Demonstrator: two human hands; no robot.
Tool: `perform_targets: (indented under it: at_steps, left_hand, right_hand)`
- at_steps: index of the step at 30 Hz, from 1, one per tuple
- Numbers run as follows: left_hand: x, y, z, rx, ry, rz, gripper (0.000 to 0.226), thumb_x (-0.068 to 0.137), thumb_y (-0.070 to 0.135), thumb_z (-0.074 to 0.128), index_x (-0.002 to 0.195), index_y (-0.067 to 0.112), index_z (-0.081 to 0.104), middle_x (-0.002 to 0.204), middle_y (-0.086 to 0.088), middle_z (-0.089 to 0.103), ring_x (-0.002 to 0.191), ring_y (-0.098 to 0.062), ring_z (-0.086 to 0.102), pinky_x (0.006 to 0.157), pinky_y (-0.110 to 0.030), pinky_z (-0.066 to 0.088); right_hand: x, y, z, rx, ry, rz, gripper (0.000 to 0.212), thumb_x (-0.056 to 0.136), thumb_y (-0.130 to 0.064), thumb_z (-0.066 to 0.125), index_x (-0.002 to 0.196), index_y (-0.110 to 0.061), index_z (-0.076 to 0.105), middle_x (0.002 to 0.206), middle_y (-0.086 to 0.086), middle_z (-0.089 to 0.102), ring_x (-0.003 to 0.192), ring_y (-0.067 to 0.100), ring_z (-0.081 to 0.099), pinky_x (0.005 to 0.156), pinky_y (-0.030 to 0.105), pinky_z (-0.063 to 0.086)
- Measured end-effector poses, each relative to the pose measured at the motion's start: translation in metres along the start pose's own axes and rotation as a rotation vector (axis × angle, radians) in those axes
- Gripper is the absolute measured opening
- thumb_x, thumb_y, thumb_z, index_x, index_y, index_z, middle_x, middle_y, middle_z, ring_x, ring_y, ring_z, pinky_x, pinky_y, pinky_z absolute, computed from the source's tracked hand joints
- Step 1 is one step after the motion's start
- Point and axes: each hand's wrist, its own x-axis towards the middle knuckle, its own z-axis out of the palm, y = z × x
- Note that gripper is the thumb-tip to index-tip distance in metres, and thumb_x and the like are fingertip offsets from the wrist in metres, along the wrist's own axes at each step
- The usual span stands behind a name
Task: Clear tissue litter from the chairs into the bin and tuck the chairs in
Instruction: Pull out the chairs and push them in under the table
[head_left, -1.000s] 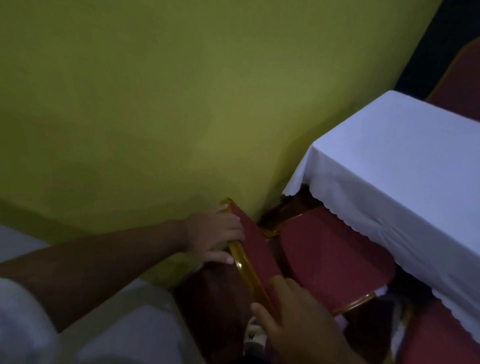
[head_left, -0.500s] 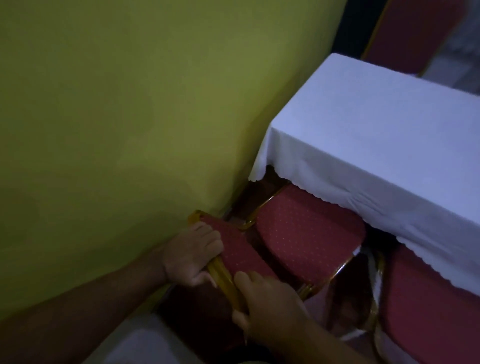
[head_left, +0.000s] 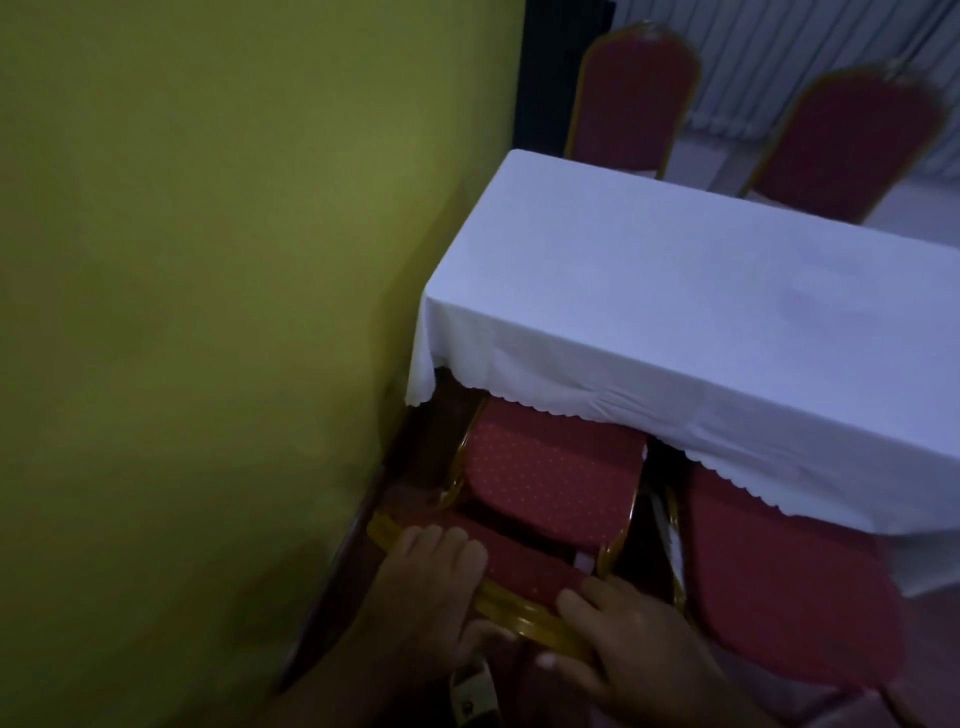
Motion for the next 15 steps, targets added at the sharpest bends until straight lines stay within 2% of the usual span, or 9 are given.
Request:
perform_targets:
  at_steps: [2,5,12,15]
  left_hand:
    - [0.013,0.008,0.003,-0.011,0.001,-0.023,0.062,0.089,0.077,0.036,0.093,0.017,0.055,0.087,-0.001,0.053,0.075,-0.022,0.049,0.069,-0.042,0.045]
    - [0.031,0.013,0.007,-0.029,0.013,-0.049,0.061,0.089,0.076,0.038,0.093,0.018,0.054,0.088,0.0,0.052,0.075,-0.021,0.047,0.069,-0.04,0.043]
    - [0.067,0.003,0.01,-0.075,0.013,-0.069,0.063,0.09,0.077,0.028,0.094,0.018,0.05,0.087,-0.001,0.051,0.075,-0.021,0.048,0.069,-0.04,0.041]
    - [0.073,0.001,0.01,-0.076,0.008,-0.066,0.058,0.091,0.076,0.032,0.094,0.02,0.049,0.086,0.002,0.049,0.074,-0.019,0.045,0.068,-0.037,0.035]
  right_hand:
    - [-0.003,0.014,-0.001,-0.084,0.073,0.021,0.046,0.089,-0.074,0.035,0.093,-0.032,0.053,0.078,-0.013,0.057,0.07,0.007,0.056,0.054,0.022,0.049]
    - [0.002,0.029,-0.003,-0.132,0.129,0.066,0.043,0.085,-0.072,0.041,0.089,-0.03,0.05,0.077,-0.011,0.055,0.069,0.01,0.054,0.048,0.024,0.045]
    - [0.022,0.049,-0.01,-0.138,0.107,0.171,0.045,0.086,-0.072,0.04,0.095,-0.029,0.05,0.082,-0.007,0.057,0.071,0.016,0.055,0.048,0.033,0.048]
    - [0.026,0.049,-0.014,-0.129,0.08,0.205,0.049,0.086,-0.074,0.036,0.096,-0.028,0.051,0.083,-0.007,0.058,0.072,0.016,0.056,0.051,0.034,0.049]
